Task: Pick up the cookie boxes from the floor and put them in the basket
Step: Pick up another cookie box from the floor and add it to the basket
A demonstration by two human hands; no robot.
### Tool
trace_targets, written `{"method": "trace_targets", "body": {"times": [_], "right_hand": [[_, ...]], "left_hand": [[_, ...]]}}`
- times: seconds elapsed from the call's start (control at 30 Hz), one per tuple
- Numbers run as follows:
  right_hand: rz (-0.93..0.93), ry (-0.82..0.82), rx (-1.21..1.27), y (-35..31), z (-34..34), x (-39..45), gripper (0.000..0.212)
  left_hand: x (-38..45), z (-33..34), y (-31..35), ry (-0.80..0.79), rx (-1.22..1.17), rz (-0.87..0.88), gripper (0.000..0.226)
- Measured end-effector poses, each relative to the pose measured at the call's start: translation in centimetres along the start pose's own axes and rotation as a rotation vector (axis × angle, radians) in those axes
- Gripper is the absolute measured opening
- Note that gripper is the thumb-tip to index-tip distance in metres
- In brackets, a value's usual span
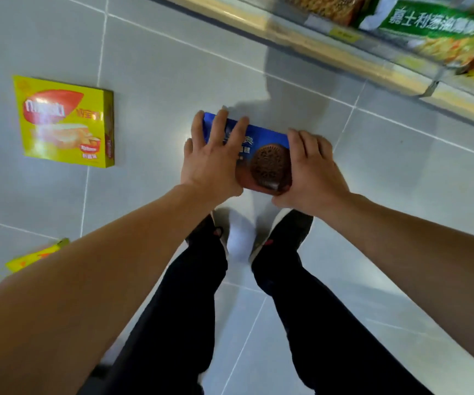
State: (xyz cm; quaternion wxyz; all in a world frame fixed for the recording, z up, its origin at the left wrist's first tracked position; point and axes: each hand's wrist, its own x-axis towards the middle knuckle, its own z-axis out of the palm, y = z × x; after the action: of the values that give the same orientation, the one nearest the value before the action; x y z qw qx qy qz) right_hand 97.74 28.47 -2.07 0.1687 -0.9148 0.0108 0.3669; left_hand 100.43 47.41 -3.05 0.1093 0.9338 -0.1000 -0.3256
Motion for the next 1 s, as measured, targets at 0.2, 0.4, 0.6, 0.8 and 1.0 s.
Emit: {"method": "trace_targets", "body": {"times": [0.2, 0.4, 0.6, 0.8, 1.0], "right_hand": [[-0.039, -0.006, -0.026, -4.9, -9.8, -15.3, 0.122], [-0.072, 0.054, 0.018, -8.1, -20.3, -28.7, 0.119], [0.003, 0.234, 0.055, -9.9, -26.8, -41.6, 0.115], [0.085, 0.338, 0.208, -10.6, -29.6, -52.0, 0.106], [0.181, 0.39, 0.53, -8.4, -30.4, -59.1, 0.088]], "left_hand": [[-13.4, -11.2, 5.0, -0.004, 0.002, 0.017, 0.11], [-23.7, -22.9, 10.1, -0.003, 0.02, 0.084, 0.116], [-31.1, -33.4, 15.1, -0.065, 0.053, 0.251, 0.13], [-37.2, -39.5, 20.0, -0.163, 0.169, 0.448, 0.14], [-41.8, -40.7, 22.7, -0.05, -0.09, 0.632, 0.112]]}}
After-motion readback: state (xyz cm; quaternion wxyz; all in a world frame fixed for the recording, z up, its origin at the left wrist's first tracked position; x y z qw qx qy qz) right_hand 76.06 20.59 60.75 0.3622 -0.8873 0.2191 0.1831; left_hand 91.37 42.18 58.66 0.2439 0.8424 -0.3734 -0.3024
